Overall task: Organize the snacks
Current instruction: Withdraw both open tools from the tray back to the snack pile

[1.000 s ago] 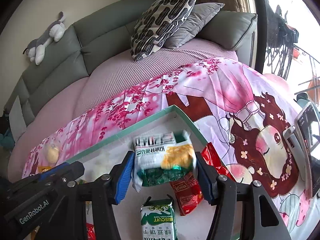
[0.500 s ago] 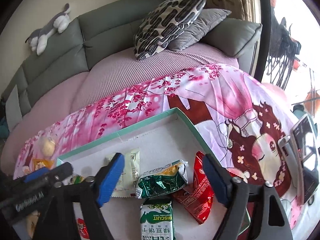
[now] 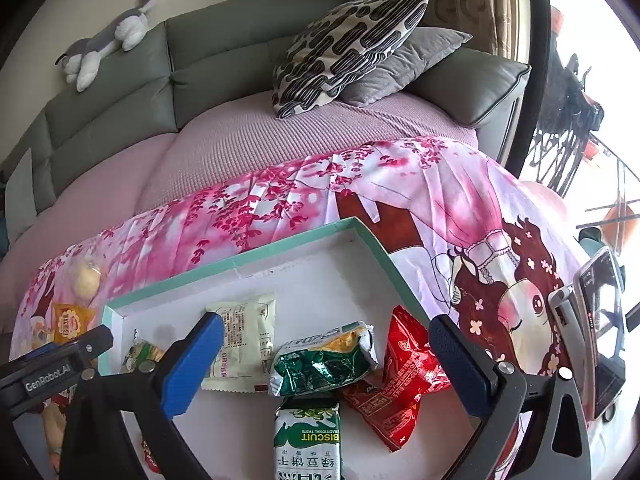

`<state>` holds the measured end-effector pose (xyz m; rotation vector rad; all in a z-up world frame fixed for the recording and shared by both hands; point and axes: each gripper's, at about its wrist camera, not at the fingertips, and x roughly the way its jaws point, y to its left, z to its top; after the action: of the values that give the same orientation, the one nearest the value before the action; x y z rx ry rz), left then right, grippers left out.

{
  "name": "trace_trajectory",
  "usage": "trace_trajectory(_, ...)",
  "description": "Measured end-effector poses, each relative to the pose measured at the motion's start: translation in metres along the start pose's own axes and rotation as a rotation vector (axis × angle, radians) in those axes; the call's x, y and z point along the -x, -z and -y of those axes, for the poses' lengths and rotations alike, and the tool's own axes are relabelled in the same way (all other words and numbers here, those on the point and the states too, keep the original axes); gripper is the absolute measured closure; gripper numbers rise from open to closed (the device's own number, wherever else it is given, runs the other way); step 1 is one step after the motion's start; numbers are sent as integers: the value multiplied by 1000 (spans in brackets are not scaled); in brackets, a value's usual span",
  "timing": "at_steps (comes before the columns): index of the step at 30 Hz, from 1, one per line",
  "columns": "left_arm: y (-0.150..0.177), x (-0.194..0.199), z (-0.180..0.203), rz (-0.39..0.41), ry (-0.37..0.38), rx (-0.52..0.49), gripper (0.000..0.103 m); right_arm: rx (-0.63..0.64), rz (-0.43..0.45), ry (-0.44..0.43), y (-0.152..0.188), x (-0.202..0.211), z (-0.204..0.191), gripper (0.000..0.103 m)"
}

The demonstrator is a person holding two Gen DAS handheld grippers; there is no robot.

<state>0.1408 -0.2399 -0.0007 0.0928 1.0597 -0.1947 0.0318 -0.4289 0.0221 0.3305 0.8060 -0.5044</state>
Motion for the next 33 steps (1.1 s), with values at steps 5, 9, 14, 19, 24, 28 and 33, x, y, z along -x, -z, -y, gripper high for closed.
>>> trace_trajectory(5, 2, 2, -3, 8, -9, -1, 0, -2, -5, -1, 0, 0, -1, 0)
trace_trajectory(9, 2, 5, -9, 13, -8, 14, 0, 4, -3, 8, 1, 0, -3, 0)
trace_trajectory(14, 1, 14, -21, 32, 8, 41, 0, 31, 8, 13, 2, 3, -10, 0)
trace_trajectory(19, 1, 21, -38, 37, 6, 61, 0, 49, 9, 12, 2, 5, -18, 0)
trace_trajectory(24, 2, 31, -59, 55, -34, 75, 0, 65, 22, -3, 2, 9, -31, 0)
trace_trajectory(28, 1, 41, -83, 76, -60, 114, 0, 74, 28, -40, 2, 13, -45, 0)
trace_trajectory(33, 3, 53, -117, 109, -103, 154, 0, 97, 36, -73, 4, 17, -65, 0)
